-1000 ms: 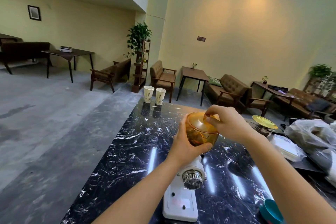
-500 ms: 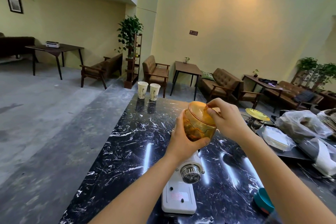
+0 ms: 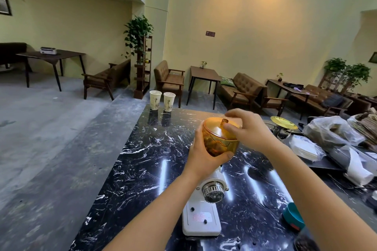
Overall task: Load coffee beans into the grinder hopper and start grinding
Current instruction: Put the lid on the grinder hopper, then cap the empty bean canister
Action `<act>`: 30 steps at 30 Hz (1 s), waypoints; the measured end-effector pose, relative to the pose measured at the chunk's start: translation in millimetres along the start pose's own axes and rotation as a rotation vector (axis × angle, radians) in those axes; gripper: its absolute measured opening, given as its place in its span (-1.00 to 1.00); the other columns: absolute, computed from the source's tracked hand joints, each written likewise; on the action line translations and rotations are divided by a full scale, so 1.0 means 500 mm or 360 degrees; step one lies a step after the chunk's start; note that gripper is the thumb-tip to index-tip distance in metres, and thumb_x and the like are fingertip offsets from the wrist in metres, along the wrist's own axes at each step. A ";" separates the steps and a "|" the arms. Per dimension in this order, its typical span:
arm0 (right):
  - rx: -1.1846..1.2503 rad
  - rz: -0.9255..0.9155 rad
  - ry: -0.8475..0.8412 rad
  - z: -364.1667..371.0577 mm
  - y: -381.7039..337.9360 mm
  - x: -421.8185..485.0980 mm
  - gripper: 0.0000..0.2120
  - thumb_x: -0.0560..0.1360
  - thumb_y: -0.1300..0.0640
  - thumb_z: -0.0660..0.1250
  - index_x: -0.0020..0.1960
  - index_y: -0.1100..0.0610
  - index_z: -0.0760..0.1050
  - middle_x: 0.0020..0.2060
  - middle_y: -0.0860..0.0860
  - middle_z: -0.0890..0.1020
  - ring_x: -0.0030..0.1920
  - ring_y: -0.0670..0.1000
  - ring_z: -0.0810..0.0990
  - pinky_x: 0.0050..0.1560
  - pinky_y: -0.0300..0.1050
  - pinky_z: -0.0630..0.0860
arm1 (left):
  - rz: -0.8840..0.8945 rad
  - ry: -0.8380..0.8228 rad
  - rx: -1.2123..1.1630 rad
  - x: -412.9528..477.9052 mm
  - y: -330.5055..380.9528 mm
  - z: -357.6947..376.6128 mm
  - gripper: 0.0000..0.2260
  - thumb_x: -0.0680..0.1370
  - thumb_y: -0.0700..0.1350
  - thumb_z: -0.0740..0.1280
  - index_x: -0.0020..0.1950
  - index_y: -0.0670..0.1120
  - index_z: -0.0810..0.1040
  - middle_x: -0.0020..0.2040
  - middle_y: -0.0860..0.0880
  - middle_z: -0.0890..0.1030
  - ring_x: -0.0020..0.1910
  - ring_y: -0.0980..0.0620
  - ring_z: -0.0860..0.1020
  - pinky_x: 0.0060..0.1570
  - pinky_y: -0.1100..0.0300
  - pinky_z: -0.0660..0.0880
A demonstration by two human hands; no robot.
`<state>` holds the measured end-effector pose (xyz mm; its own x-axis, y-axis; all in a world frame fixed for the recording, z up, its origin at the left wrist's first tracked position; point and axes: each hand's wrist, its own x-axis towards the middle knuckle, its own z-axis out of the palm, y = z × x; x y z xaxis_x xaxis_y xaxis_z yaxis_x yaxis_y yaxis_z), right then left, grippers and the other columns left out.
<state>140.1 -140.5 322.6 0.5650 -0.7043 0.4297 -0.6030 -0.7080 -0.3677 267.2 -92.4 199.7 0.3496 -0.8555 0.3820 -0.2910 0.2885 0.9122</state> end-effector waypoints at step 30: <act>0.0529 0.0591 -0.0568 0.135 0.844 -0.444 -0.15 0.12 -0.14 0.51 0.33 0.03 0.32 0.19 0.00 0.58 0.25 0.08 0.49 0.40 0.17 0.14 | -0.0652 -0.0215 0.0394 -0.290 -0.089 0.713 -0.30 0.24 -0.13 0.64 0.25 0.14 0.37 0.13 0.30 0.49 0.07 0.35 0.49 0.10 0.40 0.44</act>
<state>-201.6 -286.1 16.2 0.5391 -0.8402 -0.0580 -0.6202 -0.3495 -0.7023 -87.8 -134.5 50.9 0.3657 -0.9300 -0.0378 -0.3626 -0.1798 0.9145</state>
